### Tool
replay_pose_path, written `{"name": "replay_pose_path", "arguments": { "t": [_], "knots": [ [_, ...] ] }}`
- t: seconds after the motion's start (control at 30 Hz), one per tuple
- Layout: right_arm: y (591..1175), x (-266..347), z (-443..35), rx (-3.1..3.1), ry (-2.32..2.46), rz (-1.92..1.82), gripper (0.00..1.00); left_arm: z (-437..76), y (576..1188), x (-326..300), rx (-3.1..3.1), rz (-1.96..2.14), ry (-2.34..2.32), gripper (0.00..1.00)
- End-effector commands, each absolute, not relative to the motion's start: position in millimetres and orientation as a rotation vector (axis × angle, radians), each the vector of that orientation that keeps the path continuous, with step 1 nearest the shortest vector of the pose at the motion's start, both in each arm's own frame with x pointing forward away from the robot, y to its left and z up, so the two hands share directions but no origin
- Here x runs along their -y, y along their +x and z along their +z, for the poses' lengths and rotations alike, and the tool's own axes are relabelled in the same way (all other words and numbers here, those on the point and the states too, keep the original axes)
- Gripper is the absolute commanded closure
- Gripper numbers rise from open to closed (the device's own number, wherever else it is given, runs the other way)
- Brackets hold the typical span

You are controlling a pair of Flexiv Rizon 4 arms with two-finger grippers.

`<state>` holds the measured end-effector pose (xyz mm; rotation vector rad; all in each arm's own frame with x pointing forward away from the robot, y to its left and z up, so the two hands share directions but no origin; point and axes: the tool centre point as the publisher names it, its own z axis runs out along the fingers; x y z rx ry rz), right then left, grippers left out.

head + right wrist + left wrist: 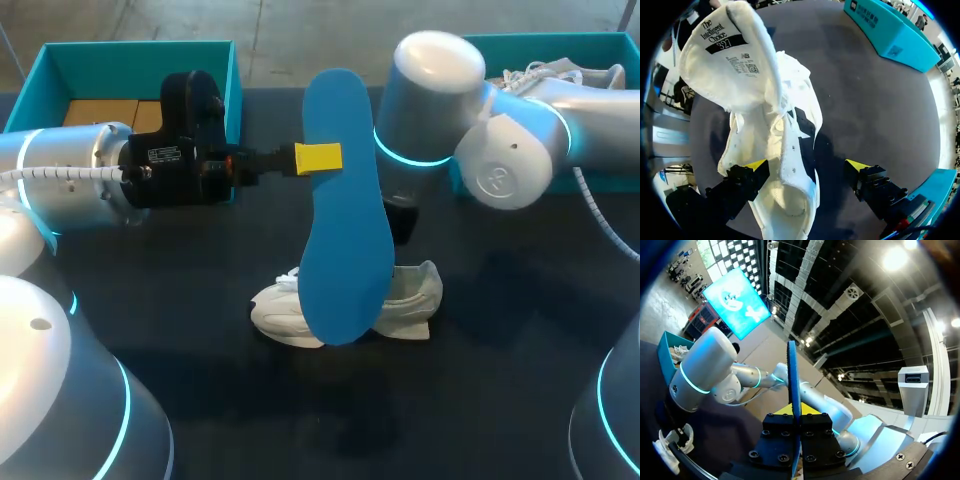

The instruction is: Take the shoe out of the shoebox, open the shoe tongue, remove and reinsert the insole, then place the shoe into the shoebox

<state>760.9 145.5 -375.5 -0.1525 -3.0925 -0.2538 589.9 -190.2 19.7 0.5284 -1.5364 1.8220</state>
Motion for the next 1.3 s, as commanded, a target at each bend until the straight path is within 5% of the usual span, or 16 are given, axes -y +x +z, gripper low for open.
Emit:
{"name": "replay_pose_path", "arguments": {
  "t": [0.03, 0.27, 0.4, 0.5, 0.83, 0.97, 1.3],
  "knots": [
    [763.5, -145.7, -379.7, 3.090, -0.154, -0.249, 0.00, 18.1, 588.4, 190.5, 1.532, 1.826, 0.529, 1.00],
    [767.5, -146.3, -383.1, 3.082, -0.151, -0.222, 0.00, 18.1, 588.4, 190.5, 1.532, 1.826, 0.529, 1.00],
    [767.2, -145.5, -385.6, 3.072, -0.149, -0.215, 0.22, 18.1, 588.4, 190.5, 1.532, 1.826, 0.529, 1.00],
    [767.0, -144.9, -385.9, 3.068, -0.149, -0.210, 0.49, 18.1, 588.4, 190.5, 1.532, 1.826, 0.529, 1.00],
    [765.0, -143.5, -386.0, 3.061, -0.147, -0.202, 0.68, 18.1, 588.4, 190.5, 1.532, 1.826, 0.529, 1.00],
    [763.5, -143.5, -386.4, 3.058, -0.150, -0.196, 1.00, 18.1, 588.4, 190.5, 1.532, 1.826, 0.529, 1.00],
    [752.8, -141.6, -380.1, 2.962, -0.358, -0.188, 1.00, 18.1, 588.4, 190.5, 1.532, 1.826, 0.529, 1.00]
  ]
}}
